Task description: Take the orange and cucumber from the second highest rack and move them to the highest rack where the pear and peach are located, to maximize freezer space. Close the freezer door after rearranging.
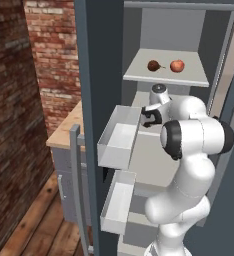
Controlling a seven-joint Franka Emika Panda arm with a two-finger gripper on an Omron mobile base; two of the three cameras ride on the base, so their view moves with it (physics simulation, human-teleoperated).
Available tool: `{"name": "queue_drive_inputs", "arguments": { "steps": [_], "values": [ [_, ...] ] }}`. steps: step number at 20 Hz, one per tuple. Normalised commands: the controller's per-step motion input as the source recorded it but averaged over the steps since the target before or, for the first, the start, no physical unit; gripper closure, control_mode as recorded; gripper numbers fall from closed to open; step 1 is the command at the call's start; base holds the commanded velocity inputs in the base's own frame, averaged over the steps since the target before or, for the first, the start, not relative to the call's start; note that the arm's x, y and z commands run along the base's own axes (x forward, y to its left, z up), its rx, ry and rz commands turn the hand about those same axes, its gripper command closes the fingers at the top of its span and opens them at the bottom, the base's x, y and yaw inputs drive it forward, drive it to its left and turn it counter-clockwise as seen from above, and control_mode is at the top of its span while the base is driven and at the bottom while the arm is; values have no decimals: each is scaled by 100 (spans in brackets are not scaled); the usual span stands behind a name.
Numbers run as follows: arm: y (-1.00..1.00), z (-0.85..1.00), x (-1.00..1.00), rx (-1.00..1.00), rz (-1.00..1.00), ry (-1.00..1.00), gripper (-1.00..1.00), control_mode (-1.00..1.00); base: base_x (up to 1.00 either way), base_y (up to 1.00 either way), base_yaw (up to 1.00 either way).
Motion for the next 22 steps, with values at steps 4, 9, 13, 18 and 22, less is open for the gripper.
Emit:
{"name": "queue_drive_inputs", "arguments": {
  "steps": [4, 9, 13, 18, 22],
  "values": [
    [-6, -26, -3, -1, 0, 0, -100, -100, 0, 0, 0],
    [0, -36, -2, -11, 0, 0, 100, -100, 0, 0, 0],
    [0, -42, 0, -12, 0, 0, 100, -100, 0, 0, 0],
    [2, -30, -18, -6, 0, 0, 100, -100, 0, 0, 0],
    [4, -4, -64, -1, 0, -3, 100, -100, 0, 0, 0]
  ]
}}
